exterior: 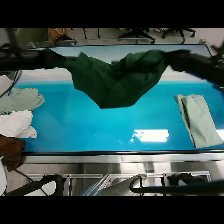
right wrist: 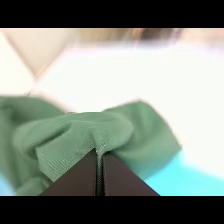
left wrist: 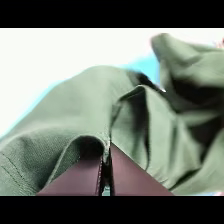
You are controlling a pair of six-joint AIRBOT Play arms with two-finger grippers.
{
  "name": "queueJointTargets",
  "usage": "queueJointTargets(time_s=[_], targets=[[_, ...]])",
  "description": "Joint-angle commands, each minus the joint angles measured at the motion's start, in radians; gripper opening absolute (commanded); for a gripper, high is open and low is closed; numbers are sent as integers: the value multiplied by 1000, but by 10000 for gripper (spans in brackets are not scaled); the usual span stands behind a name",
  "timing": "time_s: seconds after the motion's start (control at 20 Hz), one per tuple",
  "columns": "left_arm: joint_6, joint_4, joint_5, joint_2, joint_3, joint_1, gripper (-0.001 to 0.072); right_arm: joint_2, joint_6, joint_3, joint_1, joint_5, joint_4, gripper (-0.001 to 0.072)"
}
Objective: Fold the shirts.
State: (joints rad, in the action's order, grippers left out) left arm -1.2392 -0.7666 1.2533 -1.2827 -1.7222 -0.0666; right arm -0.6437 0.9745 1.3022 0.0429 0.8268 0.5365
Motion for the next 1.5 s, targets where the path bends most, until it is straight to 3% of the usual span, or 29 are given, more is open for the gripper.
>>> queueJointTargets(time_s=[0.0, 0.2, 0.35, 0.65, 0.8, 0.95, 1.0, 1.1, 1.15, 1.25, 1.3, 1.45], targets=[[10, -26, 50, 166, 0, -103, 9, 116, 8, 33, 117, -40, 27, 17], [13, -103, 157, 249, 30, -148, 10, 106, 28, 16, 180, 164, 46, 17], [33, -103, 120, 280, 203, -148, 10, 42, 35, -88, 179, 275, 42, 17], [164, -96, -42, 143, 574, -109, 10, -98, -7, -374, 179, 271, 42, 18], [216, -96, -171, -21, 632, -41, 11, -225, -57, -465, 179, 255, 29, 18], [215, -95, -301, -193, 609, 3, 12, -364, -116, -484, 179, 209, -17, 18], [204, -95, -311, -236, 580, 4, 48, -402, -143, -484, 179, 183, -45, 19], [160, -96, -269, -306, 489, 3, 577, -443, -195, -480, 180, 132, -97, 25], [136, -98, -217, -328, 430, -7, 678, -447, -206, -468, 180, 119, -91, 40], [76, -101, -77, -348, 315, -38, 678, -438, -208, -412, 201, 142, -50, 441], [53, -106, -13, -341, 281, -56, 675, -424, -196, -374, 225, 181, -17, 482], [22, -106, 143, -264, 325, -113, 668, -361, -117, -294, 299, 303, 47, 498]])
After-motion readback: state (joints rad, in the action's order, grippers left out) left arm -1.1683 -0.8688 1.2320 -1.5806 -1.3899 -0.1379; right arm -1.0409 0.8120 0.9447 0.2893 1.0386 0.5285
